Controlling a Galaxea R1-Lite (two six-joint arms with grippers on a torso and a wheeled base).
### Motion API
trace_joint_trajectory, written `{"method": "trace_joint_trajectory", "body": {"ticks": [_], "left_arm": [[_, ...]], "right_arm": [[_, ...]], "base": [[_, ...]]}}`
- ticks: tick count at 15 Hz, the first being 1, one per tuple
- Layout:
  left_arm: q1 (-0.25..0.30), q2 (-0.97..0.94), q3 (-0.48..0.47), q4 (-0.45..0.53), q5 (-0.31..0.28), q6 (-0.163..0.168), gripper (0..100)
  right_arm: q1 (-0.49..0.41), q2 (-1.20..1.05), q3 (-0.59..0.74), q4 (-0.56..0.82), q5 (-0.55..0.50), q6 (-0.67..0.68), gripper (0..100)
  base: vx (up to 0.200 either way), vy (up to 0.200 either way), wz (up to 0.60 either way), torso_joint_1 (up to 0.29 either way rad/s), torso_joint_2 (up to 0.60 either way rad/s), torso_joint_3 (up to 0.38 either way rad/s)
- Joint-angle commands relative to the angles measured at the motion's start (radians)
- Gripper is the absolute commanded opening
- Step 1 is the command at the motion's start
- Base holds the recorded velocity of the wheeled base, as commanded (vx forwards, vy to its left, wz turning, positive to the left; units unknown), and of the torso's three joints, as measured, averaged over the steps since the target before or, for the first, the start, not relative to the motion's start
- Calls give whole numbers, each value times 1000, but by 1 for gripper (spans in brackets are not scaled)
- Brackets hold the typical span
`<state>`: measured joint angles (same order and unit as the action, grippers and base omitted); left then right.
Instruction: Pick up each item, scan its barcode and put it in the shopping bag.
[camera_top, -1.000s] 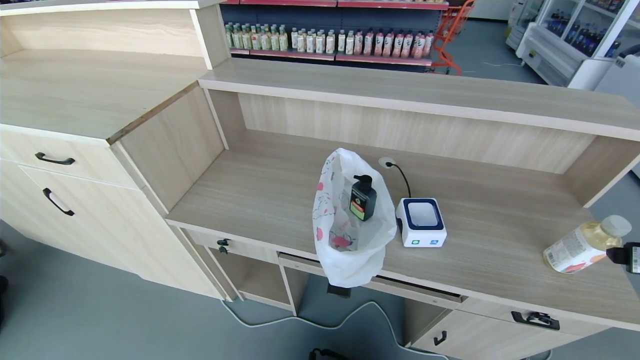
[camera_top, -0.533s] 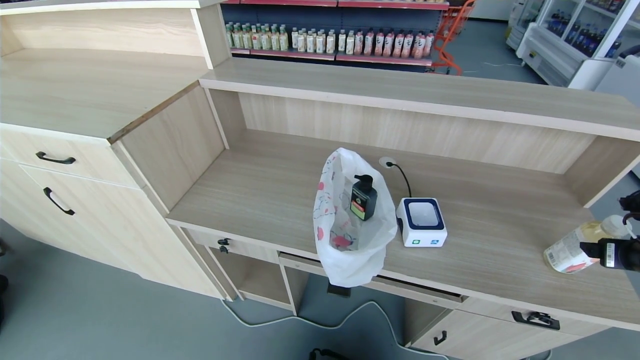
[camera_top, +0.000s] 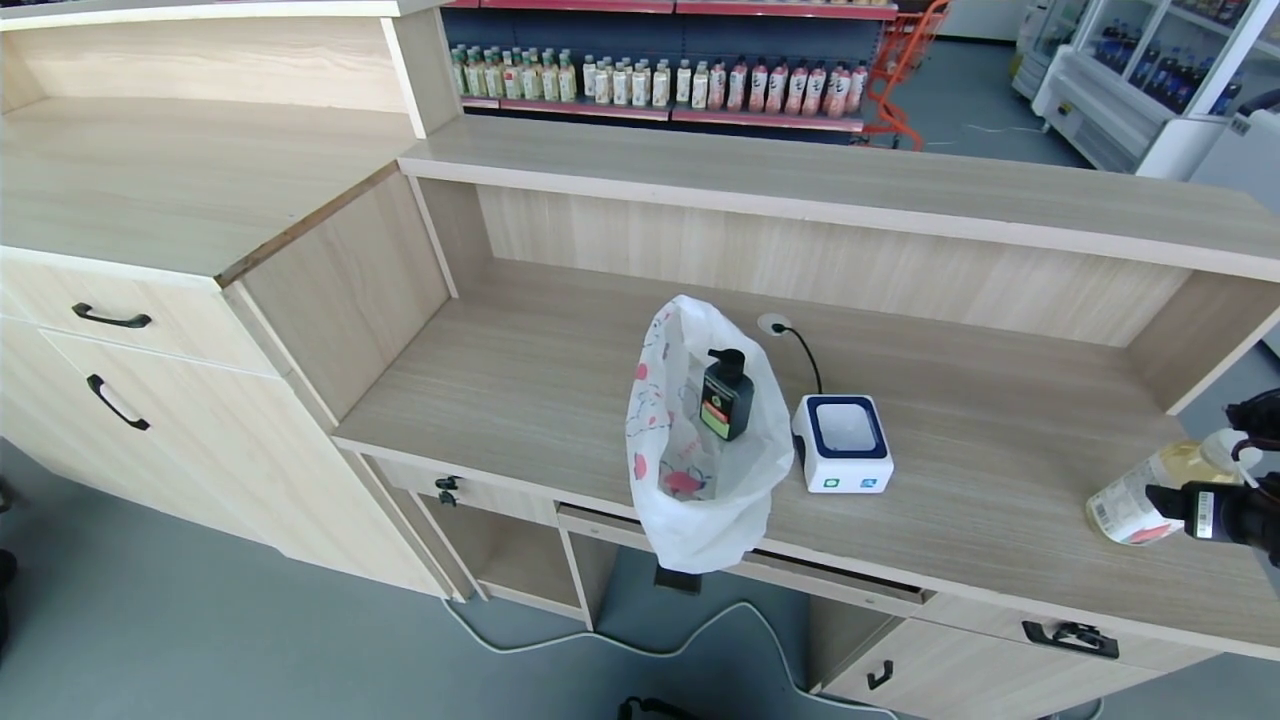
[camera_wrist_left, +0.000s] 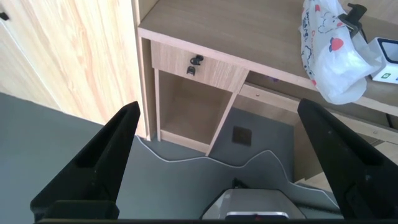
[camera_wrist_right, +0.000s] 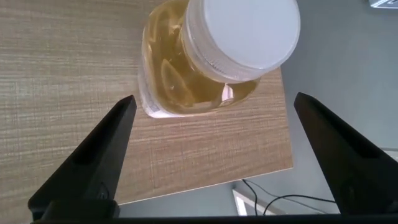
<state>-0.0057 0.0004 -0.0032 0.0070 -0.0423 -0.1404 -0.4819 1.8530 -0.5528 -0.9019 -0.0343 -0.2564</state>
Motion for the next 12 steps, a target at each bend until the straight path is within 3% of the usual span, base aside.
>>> {"method": "trace_joint_trajectory", "body": {"ticks": [1, 12], "left_arm": [[0, 0, 0, 1, -1, -1, 100], [0, 0, 0, 1, -1, -1, 100]], "right_arm": [[-3, 28, 20, -31, 19, 0, 100], [48, 193, 62, -330, 74, 23, 100]], "base": [[0, 0, 0, 0, 0, 0], [0, 0, 0, 0, 0, 0]]}}
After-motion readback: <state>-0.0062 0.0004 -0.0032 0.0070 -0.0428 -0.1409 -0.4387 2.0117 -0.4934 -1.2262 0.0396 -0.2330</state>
